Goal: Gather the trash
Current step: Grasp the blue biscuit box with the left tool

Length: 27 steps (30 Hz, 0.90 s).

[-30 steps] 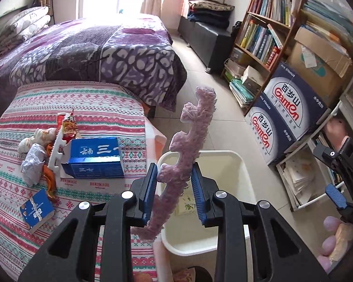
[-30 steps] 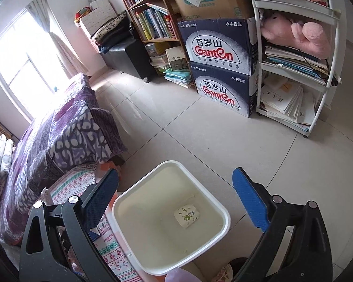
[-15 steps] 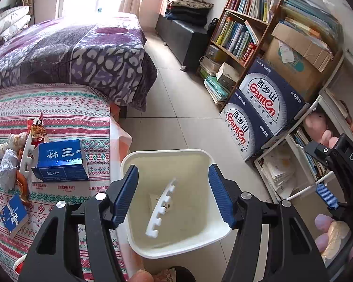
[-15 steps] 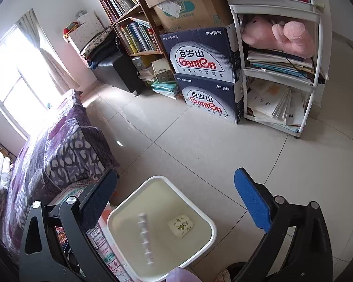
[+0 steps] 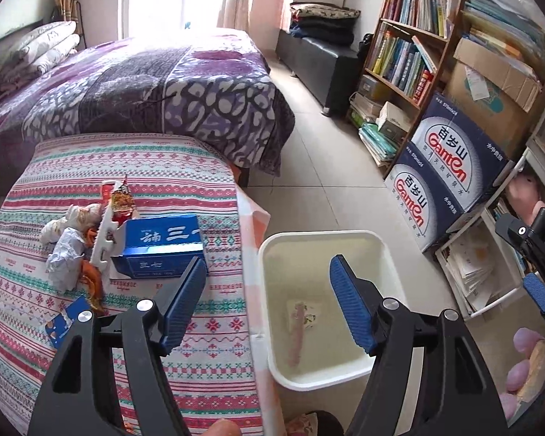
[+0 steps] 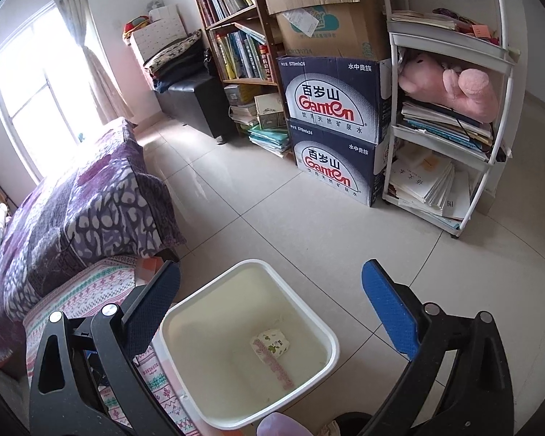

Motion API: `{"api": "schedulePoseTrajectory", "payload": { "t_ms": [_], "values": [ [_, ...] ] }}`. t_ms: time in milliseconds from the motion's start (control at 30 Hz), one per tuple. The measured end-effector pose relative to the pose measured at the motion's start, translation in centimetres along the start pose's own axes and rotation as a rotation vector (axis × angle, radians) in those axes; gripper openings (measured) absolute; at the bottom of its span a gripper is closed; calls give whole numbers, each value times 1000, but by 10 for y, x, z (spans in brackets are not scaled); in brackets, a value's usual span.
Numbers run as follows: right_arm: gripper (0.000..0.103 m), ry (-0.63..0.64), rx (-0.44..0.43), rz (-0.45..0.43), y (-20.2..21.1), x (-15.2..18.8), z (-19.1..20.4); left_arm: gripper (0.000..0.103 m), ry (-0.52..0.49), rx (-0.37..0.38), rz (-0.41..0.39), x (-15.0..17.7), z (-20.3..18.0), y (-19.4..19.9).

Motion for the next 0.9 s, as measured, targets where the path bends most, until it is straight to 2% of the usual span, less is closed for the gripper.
{"api": "schedulePoseTrajectory", "payload": {
  "t_ms": [167, 267, 500, 667, 767, 900],
  "values": [
    [96, 41, 1, 40, -7, 11, 18, 73, 3, -78, 36, 8, 28, -9],
    [96, 64, -10, 69, -11, 18, 30, 77, -30, -127, 62, 14, 42, -17],
    [96, 107, -37, 105, -16, 32, 57, 77, -91, -225, 149, 31, 78, -41],
    [96, 146, -48, 122, -19, 42, 74, 77, -133, -254, 202, 39, 98, -55],
    [96, 161, -56, 142, -23, 47, 80, 81, -187, -258, 263, 47, 108, -70],
    [96, 188, -66, 169, -26, 54, 90, 81, -262, -282, 340, 61, 127, -94]
  ]
}}
Point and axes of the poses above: each gripper's, at about its wrist camera, not at the fingertips, and y roughly against the way its jaws point, z to its left, x to its underside, the point moved 1 cm from there along -y, roughly the way its jaws point, and after that the axes turned 15 degrees about -x, right-handed, at the moved point
